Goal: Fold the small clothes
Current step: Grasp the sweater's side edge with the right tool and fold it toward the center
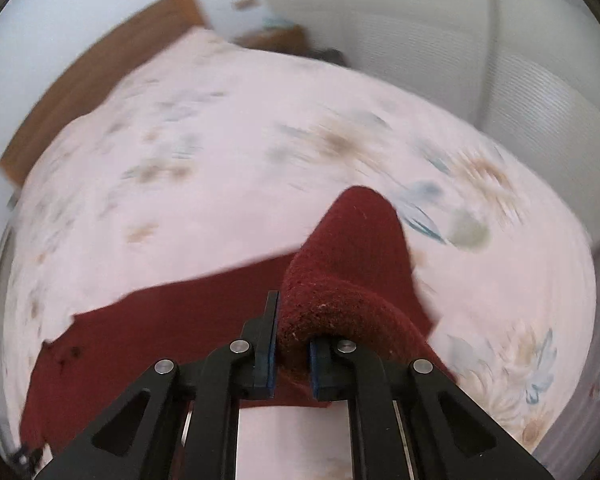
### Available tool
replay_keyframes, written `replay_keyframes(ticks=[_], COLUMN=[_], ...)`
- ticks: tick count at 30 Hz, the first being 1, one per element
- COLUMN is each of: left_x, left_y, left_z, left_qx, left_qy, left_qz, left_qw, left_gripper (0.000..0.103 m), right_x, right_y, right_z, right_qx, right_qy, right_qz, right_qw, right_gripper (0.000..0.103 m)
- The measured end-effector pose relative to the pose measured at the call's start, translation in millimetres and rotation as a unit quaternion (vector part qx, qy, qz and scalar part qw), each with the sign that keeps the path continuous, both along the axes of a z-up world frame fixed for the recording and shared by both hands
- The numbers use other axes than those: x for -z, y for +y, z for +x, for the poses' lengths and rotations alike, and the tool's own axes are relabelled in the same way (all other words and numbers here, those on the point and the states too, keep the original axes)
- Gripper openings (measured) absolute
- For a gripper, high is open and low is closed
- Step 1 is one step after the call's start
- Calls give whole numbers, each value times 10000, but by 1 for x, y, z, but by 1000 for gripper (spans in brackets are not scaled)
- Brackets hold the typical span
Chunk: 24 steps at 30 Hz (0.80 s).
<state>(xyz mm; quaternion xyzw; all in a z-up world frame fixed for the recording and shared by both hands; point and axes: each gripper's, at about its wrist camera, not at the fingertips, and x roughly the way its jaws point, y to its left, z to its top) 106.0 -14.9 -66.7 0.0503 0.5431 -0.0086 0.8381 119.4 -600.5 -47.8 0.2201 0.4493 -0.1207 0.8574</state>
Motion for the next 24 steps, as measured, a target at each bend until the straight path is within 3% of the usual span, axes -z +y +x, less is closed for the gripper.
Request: replay_keyframes(ticks=[7,13,19,24], left_x=[-3,-3,-4,2], left_y=[7,23,45,59], left_z=[-2,3,11,17], left_qx=[75,37,-113,-199], left_qy=[-74,-152,-231,-189], left_qz=[-58,-300,-315,-160], left_qw=[9999,9994,9992,9995], left_gripper=[102,102,102,102], right_x=[-79,-102,-89,-32], right_y=[120,227,327,388], right_z=[49,85,103,100], right_qx=[-1321,-2293,-3007,-3432], right_qy=[-482,-558,-415,104], right_qz=[-256,-103,119,60], right_qw=[9897,9717,9527,9392], right_gripper=[11,11,11,11])
